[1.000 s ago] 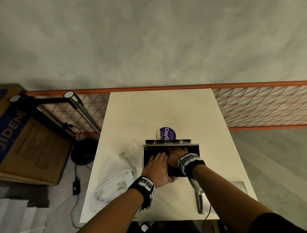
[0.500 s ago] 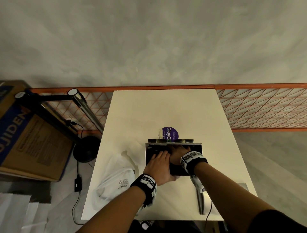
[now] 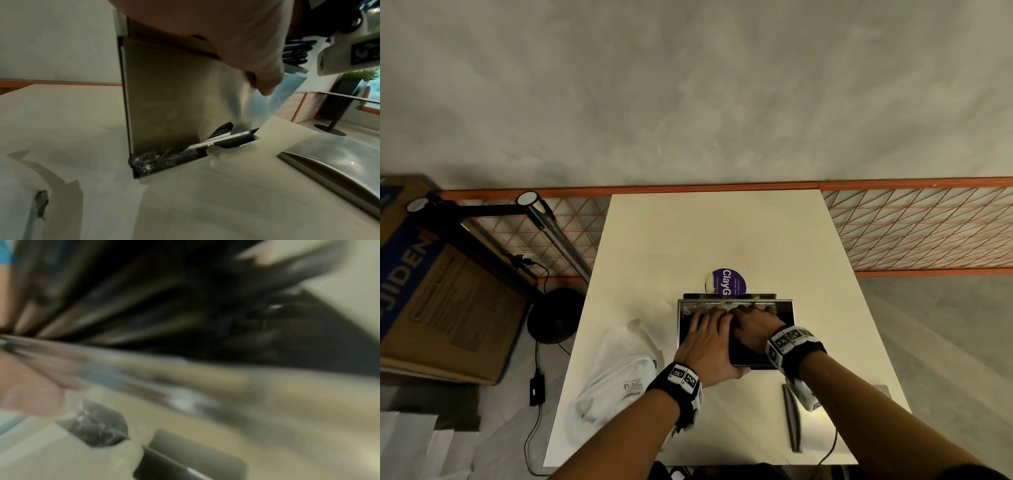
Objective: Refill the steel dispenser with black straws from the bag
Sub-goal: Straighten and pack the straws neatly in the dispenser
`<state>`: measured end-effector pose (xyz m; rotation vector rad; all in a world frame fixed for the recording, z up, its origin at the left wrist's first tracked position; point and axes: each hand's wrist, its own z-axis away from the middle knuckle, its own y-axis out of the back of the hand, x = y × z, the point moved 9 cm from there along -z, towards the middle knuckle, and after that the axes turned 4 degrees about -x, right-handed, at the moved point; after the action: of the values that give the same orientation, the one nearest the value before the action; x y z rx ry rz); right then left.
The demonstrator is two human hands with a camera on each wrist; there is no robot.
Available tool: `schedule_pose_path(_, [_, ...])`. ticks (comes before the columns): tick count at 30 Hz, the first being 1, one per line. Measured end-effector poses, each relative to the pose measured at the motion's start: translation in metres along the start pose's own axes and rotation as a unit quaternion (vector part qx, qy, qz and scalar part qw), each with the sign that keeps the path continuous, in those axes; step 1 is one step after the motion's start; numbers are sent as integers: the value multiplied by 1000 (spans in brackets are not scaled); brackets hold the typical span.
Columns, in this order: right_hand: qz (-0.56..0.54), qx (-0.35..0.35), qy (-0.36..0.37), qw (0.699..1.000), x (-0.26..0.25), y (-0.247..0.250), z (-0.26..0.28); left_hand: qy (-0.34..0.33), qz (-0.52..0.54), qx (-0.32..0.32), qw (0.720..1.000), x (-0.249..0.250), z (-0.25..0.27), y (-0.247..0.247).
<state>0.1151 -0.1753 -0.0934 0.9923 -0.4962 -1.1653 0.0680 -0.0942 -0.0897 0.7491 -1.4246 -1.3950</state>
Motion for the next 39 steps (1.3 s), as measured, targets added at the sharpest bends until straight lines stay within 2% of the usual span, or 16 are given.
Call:
schedule_pose_path(5, [27,2,32,999,1,-1,11,37,4,-55,998,-9,-5,-12])
schedule_pose_path(11, [41,-61,46,996,11,-11,19,0,-29,-147,989,-12,-16,-10])
schedule_pose_path(20, [61,-65,68,994,8,-8,24,-10,-22,-176,984,-12,-18,-6])
schedule_pose_path(26, [63,-30,65,995,5,1,27,-12,-32,-139,990,-11,-19,6])
schedule_pose_path(31, [71,-31,37,996,5,-3,26,-14,-24,-111,993,-11,-13,5])
schedule_pose_path(39, [96,37,52,993,0,7,33,-23,-31,-44,998,-9,-4,13])
